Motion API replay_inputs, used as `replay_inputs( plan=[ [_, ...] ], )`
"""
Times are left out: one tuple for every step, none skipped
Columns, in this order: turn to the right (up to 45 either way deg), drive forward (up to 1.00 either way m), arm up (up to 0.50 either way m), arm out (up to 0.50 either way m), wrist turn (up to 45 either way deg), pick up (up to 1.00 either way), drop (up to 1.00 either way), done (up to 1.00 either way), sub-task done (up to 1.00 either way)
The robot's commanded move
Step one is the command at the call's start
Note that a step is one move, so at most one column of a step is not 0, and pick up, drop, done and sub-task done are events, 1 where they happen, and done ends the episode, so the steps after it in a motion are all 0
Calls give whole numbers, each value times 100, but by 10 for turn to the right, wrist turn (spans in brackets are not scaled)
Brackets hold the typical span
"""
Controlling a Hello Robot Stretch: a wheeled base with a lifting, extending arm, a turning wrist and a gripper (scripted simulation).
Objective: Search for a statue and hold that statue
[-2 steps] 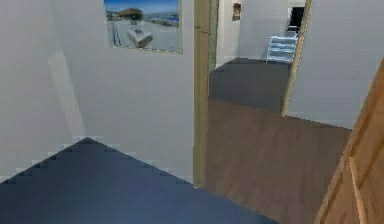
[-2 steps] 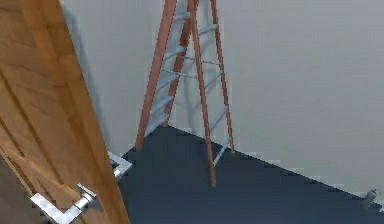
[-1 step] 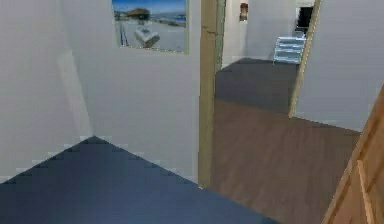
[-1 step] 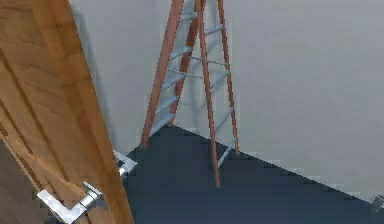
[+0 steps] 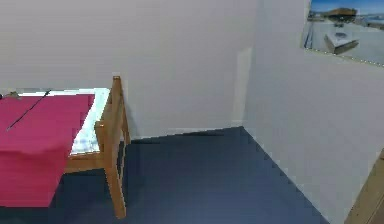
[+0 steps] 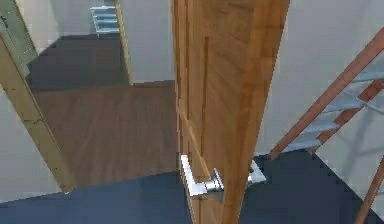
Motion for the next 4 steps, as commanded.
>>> replay_inputs(
  plan=[
    [-450,0,0,0,0,0,0,0,0],
    [-450,0,0,0,0,0,0,0,0],
    [-210,0,0,0,0,0,0,0,0],
    [0,20,0,0,0,0,0,0,0]
  ],
)
